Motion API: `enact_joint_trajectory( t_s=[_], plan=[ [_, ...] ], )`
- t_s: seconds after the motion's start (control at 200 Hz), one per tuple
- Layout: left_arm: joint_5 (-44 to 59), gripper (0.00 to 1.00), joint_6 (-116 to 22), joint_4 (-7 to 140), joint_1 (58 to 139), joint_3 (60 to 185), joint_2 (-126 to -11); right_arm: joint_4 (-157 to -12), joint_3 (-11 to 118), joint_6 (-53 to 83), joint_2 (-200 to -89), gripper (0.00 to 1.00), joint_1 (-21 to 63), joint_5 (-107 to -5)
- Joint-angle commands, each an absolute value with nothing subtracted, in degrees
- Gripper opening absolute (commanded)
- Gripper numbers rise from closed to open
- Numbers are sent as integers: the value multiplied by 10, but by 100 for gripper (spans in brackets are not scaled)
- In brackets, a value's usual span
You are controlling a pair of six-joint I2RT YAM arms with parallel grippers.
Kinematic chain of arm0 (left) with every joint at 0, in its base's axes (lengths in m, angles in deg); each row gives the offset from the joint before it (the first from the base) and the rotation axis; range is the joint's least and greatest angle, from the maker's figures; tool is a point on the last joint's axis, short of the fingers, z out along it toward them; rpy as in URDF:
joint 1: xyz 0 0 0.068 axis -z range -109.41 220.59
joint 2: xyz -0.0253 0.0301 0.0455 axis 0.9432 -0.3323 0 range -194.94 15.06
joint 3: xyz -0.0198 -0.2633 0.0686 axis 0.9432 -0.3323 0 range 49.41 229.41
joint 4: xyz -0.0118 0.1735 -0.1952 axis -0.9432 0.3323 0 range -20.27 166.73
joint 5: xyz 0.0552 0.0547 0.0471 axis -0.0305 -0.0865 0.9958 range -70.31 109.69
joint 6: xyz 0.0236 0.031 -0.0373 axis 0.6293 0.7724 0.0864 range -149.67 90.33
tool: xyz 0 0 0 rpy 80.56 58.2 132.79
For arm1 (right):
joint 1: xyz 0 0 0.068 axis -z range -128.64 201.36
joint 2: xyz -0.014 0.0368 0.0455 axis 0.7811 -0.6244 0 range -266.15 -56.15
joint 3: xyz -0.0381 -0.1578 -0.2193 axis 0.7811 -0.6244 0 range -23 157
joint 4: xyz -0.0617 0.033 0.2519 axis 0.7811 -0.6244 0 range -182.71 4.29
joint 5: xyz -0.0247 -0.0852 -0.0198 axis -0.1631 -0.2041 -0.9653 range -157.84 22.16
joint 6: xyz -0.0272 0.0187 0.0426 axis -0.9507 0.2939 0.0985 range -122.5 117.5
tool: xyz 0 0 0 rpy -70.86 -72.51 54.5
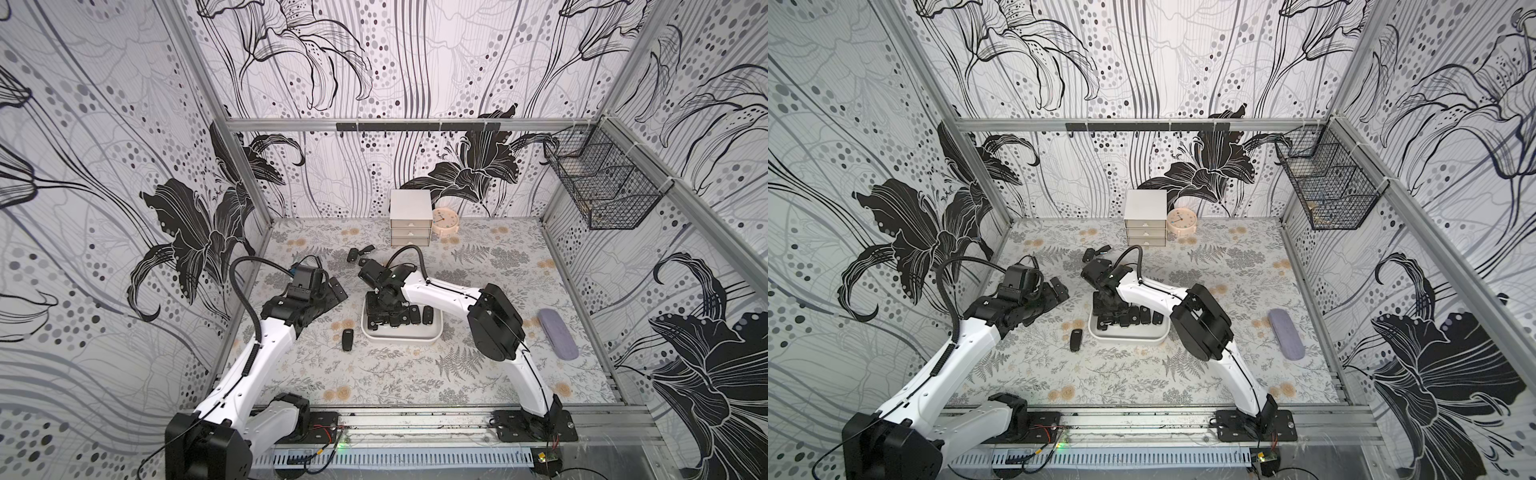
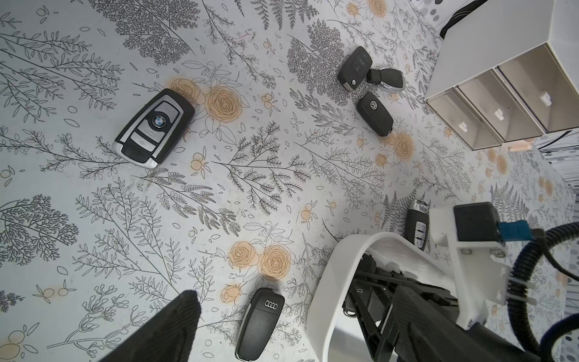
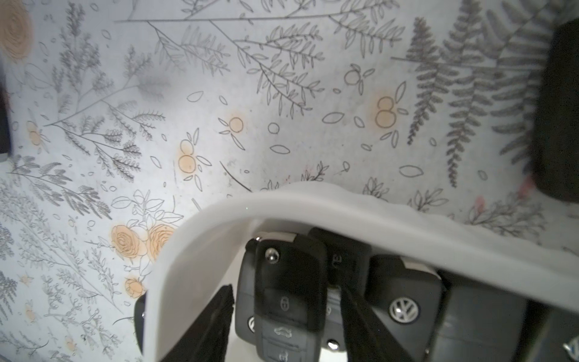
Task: Place the car key into the storage box
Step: Place the car key in the storage box, then pick up the car key from the center of the board.
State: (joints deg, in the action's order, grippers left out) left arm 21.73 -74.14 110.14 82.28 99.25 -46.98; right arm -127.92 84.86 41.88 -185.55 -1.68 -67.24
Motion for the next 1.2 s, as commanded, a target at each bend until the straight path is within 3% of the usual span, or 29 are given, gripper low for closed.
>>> enact_joint_trajectory(
  t_s=[0.0, 0.135, 0.32, 0.376, 0.416, 0.861, 1.197],
  plan=[
    [221, 99, -745, 1095, 820, 984, -458, -1281, 853, 420, -1840, 62, -19, -678],
    [220, 99, -747, 1099, 820, 978, -458, -1267, 834, 409, -1810, 67, -19, -679],
    [218, 100, -753, 1109, 819, 974, -461, -1232, 783, 384, -1752, 82, -18, -691],
    [218, 100, -754, 1112, 820, 973, -463, -1224, 766, 375, -1735, 88, -19, -696],
    [219, 100, -754, 1115, 820, 974, -464, -1219, 756, 368, -1725, 100, -18, -698],
    [283, 99, -711, 1129, 793, 1037, -557, -1176, 684, 316, -1624, 100, -16, -734],
    [280, 99, -698, 1065, 672, 1067, -666, -1143, 658, 293, -1580, 100, -12, -705]
  ],
)
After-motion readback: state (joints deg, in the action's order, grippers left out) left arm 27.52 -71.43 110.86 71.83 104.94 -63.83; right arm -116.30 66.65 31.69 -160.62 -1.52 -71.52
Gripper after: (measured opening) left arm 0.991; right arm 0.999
